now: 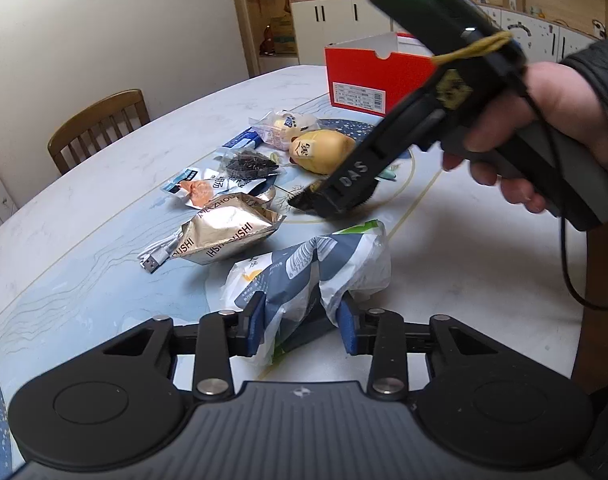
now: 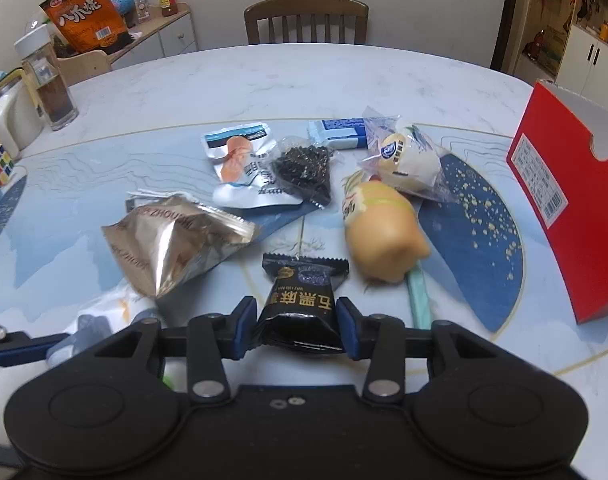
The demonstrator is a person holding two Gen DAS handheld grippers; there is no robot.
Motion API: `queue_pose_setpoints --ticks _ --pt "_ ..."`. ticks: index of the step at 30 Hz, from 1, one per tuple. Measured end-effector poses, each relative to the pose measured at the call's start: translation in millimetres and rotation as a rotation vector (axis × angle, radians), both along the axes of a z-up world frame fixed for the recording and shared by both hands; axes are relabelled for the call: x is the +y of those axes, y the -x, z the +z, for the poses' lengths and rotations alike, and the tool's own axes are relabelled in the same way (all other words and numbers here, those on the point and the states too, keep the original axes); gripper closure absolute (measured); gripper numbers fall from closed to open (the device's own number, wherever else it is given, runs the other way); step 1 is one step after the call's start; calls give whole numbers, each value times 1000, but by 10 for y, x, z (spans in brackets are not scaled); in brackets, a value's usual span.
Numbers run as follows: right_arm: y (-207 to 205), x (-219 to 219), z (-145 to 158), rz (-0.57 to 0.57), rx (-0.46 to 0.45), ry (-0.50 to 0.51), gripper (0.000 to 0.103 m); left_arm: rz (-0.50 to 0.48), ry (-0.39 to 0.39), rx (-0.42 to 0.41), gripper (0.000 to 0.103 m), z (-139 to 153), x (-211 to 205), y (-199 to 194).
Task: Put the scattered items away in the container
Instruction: 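Grasp the wet-wipe pack with the left gripper while the right gripper grasps the black snack packet, then carry the wet-wipe pack and black packet together over the red shoebox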
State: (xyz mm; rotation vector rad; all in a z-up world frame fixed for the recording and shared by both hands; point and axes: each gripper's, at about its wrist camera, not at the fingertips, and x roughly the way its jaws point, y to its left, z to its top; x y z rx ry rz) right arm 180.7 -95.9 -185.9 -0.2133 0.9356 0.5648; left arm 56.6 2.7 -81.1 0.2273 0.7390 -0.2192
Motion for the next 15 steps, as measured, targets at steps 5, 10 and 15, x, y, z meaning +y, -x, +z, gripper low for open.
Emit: queue_pose_setpoints --ticks 5,10,15 --pt "91 -66 70 -4 11 -21 63 17 23 0 72 30 18 33" --pt "146 -137 114 -12 15 -31 66 31 46 2 73 52 36 52" --pt "189 -218 146 -21 16 -27 66 31 59 1 74 81 20 90"
